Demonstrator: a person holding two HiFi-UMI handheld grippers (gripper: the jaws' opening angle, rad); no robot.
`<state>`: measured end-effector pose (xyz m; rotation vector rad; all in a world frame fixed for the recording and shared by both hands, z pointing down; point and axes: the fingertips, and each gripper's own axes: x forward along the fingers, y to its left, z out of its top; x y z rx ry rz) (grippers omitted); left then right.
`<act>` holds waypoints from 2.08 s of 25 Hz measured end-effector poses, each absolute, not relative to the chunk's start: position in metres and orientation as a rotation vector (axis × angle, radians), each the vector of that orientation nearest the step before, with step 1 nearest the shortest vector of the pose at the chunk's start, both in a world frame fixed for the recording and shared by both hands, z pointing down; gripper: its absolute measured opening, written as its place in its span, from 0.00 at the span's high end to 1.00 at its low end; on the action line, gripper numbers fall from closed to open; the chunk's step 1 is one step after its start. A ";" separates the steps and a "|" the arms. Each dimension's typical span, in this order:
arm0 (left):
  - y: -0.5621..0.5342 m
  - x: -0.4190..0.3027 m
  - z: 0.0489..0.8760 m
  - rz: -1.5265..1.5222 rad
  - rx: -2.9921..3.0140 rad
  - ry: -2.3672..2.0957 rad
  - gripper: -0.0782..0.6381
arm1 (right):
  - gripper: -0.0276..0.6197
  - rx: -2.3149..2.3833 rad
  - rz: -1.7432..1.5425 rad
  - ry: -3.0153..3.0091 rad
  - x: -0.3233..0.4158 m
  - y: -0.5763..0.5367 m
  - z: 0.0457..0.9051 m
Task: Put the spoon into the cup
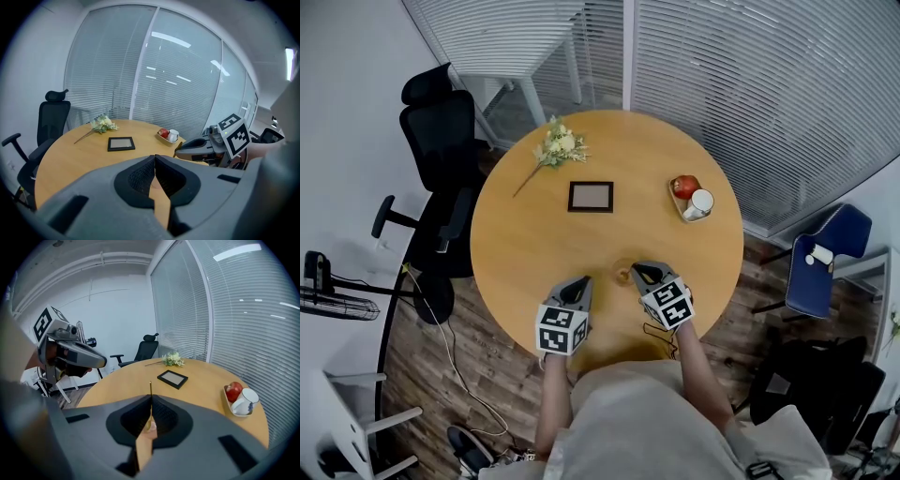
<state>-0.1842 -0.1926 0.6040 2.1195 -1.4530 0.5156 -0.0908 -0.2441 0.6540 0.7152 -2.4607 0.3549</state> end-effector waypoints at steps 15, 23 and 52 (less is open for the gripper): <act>-0.204 -0.167 0.617 0.548 2.140 -1.372 0.88 | 0.95 0.741 0.440 -2.448 -0.093 -0.243 0.677; -0.204 -0.171 0.624 0.564 2.126 -1.362 0.88 | 0.95 0.756 0.516 -2.451 -0.093 -0.245 0.688; -0.203 -0.168 0.618 0.576 2.162 -1.340 0.88 | 0.86 0.951 0.633 -2.409 -0.064 -0.258 0.696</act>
